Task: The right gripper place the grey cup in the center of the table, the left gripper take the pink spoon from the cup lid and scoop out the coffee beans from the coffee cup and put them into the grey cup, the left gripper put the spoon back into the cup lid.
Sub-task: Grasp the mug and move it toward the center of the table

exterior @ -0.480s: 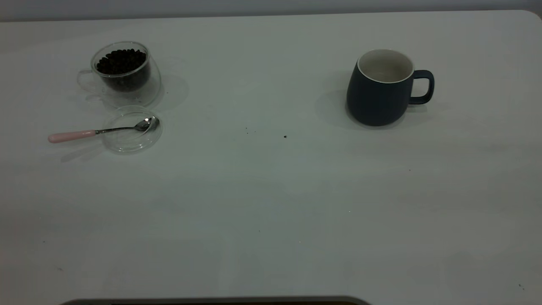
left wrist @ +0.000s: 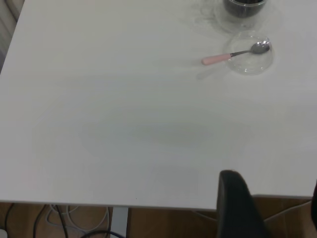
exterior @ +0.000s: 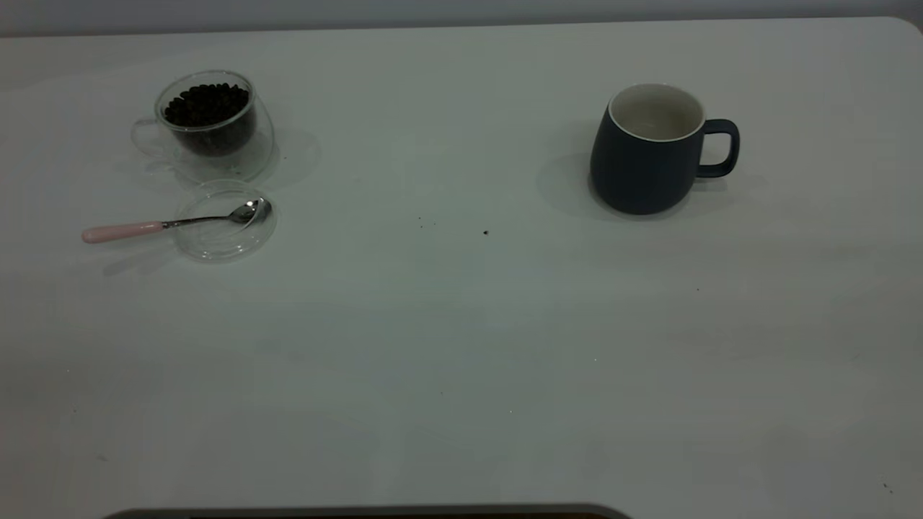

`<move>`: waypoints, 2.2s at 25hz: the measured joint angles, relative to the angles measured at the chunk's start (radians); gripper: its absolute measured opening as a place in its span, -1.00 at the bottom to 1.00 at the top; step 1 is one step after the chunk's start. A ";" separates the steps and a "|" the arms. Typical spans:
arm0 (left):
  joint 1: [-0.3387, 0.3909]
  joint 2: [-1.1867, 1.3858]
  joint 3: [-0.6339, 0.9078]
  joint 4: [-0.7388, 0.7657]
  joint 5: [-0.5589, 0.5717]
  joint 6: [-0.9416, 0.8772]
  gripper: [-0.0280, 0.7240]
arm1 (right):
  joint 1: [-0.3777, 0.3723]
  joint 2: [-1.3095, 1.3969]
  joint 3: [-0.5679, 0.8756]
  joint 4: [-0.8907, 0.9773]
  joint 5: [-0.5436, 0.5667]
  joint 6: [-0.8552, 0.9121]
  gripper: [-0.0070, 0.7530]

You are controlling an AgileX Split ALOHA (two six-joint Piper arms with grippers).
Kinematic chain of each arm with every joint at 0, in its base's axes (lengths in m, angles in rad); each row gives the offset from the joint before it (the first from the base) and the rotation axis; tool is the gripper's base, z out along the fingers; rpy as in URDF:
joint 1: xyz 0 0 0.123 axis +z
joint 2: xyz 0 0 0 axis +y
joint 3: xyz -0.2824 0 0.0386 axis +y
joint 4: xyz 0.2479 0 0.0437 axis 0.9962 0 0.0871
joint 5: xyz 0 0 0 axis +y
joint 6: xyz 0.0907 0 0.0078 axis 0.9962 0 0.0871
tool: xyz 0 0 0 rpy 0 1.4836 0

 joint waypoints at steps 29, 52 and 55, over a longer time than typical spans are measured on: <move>0.000 0.000 0.000 0.000 0.000 -0.002 0.20 | 0.000 0.000 0.000 0.004 0.000 0.000 0.52; 0.000 0.000 0.000 0.000 0.000 0.000 0.20 | 0.000 0.841 -0.153 0.199 -0.391 -0.372 0.58; 0.000 0.000 0.000 0.000 0.000 0.000 0.20 | 0.000 1.029 -0.230 0.225 -0.486 -0.459 0.57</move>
